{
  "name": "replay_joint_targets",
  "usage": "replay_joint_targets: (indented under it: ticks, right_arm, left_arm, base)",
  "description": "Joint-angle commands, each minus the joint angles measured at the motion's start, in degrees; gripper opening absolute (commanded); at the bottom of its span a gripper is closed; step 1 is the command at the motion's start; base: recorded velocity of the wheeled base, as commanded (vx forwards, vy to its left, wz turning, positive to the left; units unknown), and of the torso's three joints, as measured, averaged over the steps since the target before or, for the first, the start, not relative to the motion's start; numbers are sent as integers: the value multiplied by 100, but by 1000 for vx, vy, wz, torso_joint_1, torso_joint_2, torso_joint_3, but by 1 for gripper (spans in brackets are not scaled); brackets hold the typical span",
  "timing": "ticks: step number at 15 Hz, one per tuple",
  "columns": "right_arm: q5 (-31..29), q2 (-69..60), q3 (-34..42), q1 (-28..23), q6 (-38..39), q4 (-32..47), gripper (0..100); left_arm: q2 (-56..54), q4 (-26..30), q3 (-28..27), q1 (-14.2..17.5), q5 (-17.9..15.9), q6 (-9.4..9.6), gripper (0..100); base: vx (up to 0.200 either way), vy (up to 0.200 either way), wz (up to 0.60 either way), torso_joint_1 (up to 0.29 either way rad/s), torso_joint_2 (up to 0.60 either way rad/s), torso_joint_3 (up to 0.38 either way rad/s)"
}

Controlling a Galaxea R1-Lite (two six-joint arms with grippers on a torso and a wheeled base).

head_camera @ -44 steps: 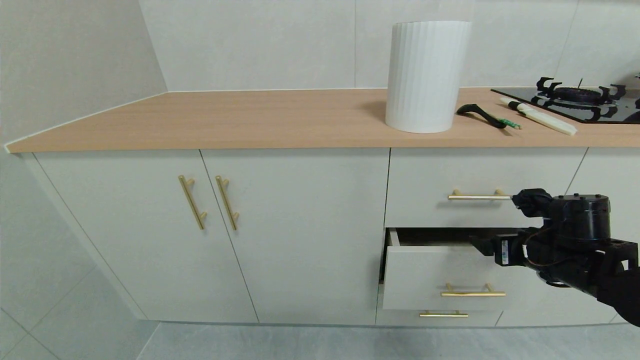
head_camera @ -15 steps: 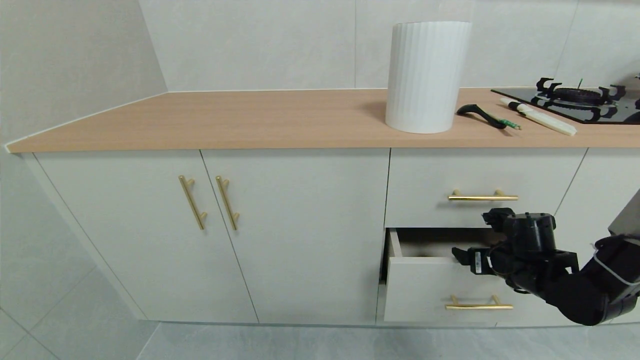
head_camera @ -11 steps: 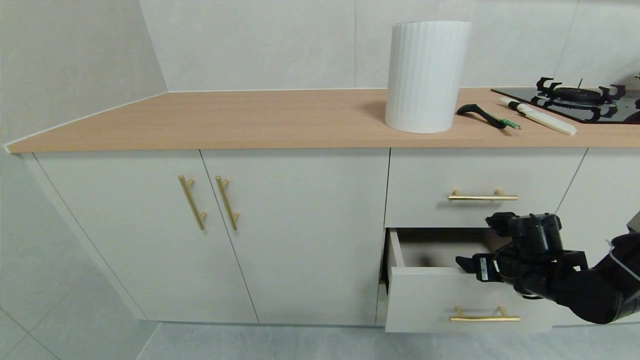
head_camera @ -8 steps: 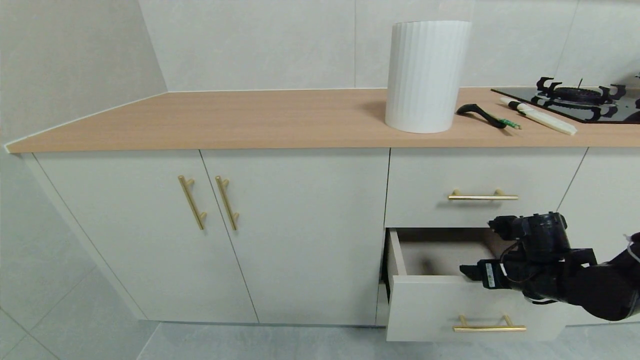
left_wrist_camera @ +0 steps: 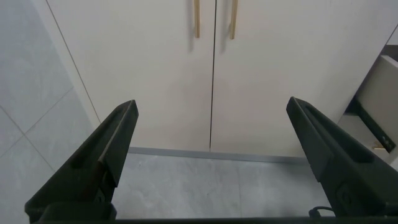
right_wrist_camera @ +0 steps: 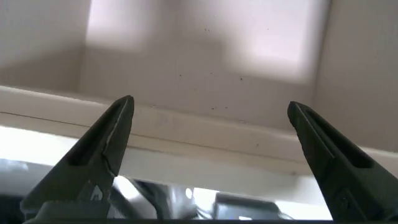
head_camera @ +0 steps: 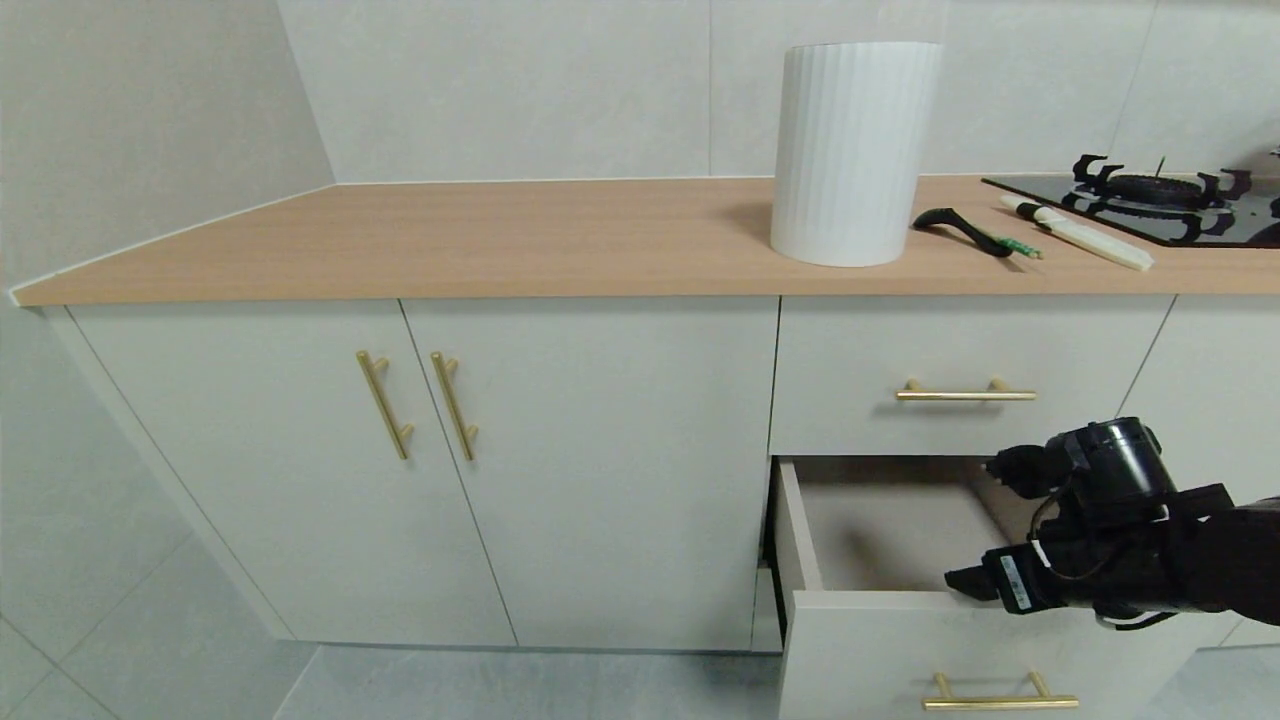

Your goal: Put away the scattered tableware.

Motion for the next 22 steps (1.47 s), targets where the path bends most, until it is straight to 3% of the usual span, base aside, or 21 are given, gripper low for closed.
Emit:
replay_joint_targets:
  ticks: [1, 8, 15, 20, 22]
  right_arm:
    - [1, -180, -9, 12, -147, 339, 100]
    - [1, -708, -17, 126, -947, 1982, 100]
    - [-8, -927, -220, 583, -1263, 3784, 100]
    - [-8, -1006, -439, 610, -1219, 3828, 100]
    - [18, -1270, -747, 557, -683, 3811, 100]
  left_arm:
    - [2, -1, 0, 1, -1, -2, 100]
    - [2, -1, 0, 1, 8, -2, 100]
    - [2, -1, 0, 1, 8, -2, 100]
    - [2, -1, 0, 1, -1, -2, 100]
    - [2, -1, 0, 1, -1, -2, 100]
  base:
    - [0, 0, 0, 0, 0, 0]
    - [0, 0, 0, 0, 0, 0]
    - [0, 0, 0, 0, 0, 0]
    - [0, 0, 0, 0, 0, 0]
    - [0, 0, 0, 0, 0, 0]
